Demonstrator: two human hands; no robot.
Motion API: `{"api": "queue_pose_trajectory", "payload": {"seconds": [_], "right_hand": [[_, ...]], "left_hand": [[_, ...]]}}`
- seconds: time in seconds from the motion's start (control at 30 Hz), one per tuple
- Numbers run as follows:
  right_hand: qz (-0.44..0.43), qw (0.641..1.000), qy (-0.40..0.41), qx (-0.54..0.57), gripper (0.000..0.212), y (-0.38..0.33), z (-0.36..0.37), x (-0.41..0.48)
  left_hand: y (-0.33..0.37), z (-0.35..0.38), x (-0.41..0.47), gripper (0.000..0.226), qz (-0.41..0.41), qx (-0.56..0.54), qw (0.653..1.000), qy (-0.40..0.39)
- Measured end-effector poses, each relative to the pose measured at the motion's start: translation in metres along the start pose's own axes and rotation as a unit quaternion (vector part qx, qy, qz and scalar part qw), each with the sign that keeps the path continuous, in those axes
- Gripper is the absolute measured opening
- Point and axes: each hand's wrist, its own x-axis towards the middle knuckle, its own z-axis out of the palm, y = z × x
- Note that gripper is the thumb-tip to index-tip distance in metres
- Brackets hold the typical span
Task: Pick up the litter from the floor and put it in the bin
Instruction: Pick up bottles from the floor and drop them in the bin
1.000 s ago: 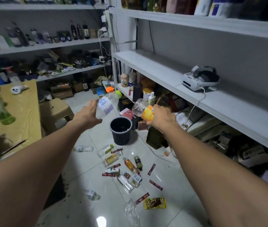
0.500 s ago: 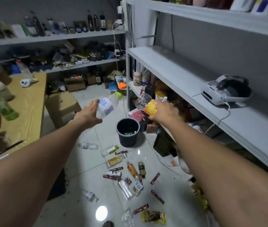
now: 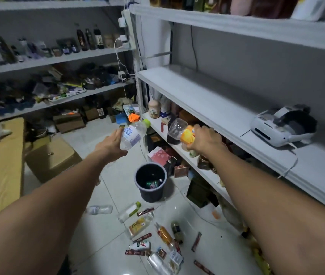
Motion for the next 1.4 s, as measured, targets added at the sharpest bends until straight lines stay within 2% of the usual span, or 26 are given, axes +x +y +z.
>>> {"api": "queue_pose_trajectory", "payload": {"seconds": [0.27, 0.5, 0.67, 0.83, 1.07, 1.2, 1.4], "right_hand": [[-0.021, 0.999, 0.032, -0.028, 0.075, -0.073, 0.013, 0.089], [-0.026, 0.999, 0.007, -0.042, 0.078, -0.103, 0.044, 0.145], [-0.051, 0.997, -0.015, -0.050, 0.075, -0.121, 0.091, 0.189], [-0.067, 0.996, -0.026, -0.046, 0.074, -0.115, 0.184, 0.247], [-0.088, 0.996, -0.008, -0.032, 0.078, -0.090, 0.381, 0.325], [-0.115, 0.993, 0.012, -0.001, 0.069, -0.091, 0.499, 0.355], [-0.156, 0.987, -0.022, 0.041, 0.071, -0.103, 0.641, 0.385]], "left_hand": [[-0.030, -0.028, 0.107, 0.093, 0.023, 0.005, 0.999, 0.030], [-0.054, -0.008, 0.151, 0.089, 0.005, 0.014, 1.000, 0.017], [-0.079, 0.027, 0.184, 0.089, -0.022, -0.009, 1.000, 0.012], [-0.101, 0.108, 0.233, 0.084, -0.050, -0.025, 0.998, 0.035], [-0.135, 0.292, 0.306, 0.086, -0.052, -0.008, 0.996, 0.067], [-0.177, 0.395, 0.336, 0.085, -0.060, 0.002, 0.994, 0.086], [-0.249, 0.503, 0.360, 0.084, -0.080, 0.018, 0.986, 0.145]]}}
